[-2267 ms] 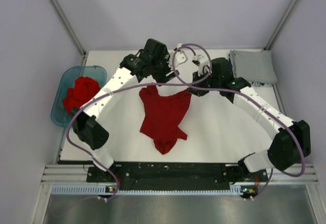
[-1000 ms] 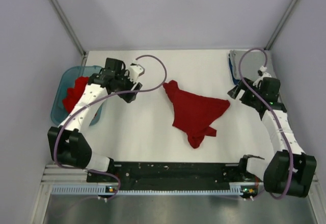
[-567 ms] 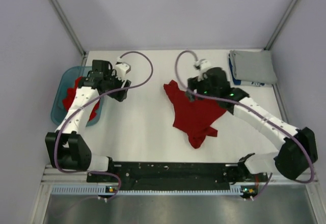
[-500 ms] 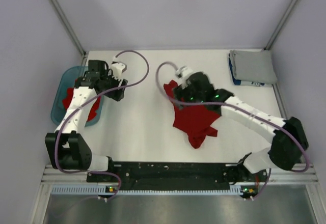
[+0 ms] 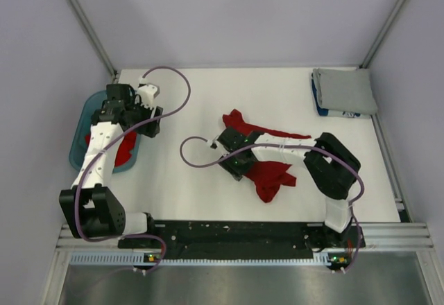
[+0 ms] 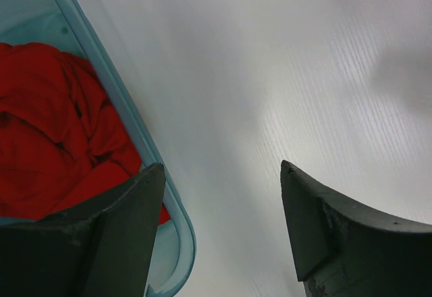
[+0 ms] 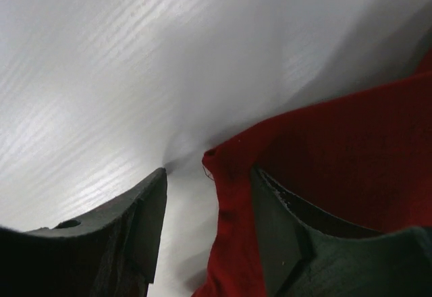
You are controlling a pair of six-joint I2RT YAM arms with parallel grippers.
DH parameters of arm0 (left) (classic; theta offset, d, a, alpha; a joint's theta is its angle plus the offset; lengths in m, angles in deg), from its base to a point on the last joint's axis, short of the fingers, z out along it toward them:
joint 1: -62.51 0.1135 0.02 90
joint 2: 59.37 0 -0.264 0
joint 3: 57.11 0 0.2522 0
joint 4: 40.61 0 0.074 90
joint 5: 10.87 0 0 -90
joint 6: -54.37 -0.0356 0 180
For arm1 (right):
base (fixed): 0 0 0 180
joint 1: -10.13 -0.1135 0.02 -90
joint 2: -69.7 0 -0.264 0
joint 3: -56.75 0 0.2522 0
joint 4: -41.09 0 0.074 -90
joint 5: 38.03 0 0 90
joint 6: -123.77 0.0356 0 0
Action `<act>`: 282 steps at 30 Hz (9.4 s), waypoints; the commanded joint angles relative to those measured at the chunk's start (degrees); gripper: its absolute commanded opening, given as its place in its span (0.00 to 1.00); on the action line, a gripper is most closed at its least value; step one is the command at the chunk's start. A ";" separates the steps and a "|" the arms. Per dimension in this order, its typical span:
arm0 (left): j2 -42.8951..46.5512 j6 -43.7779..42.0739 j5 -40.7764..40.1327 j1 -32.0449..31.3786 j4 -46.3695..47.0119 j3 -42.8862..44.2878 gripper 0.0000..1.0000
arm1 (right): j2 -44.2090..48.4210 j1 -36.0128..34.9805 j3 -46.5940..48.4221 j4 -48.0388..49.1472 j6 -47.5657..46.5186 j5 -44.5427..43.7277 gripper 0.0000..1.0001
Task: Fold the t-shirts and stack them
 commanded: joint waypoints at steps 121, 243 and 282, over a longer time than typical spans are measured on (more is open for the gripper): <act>-25.94 -14.83 -6.72 -75.11 5.30 -13.47 0.78 | 38.51 50.38 -13.65 25.80 21.70 2.84 0.00; -18.84 -19.92 -21.07 -32.93 5.32 -4.07 0.00 | 30.77 40.95 -4.60 4.00 10.71 5.64 0.00; -40.35 1.09 3.80 -55.24 7.42 27.22 0.81 | 48.09 62.51 -4.25 12.00 23.90 30.44 0.00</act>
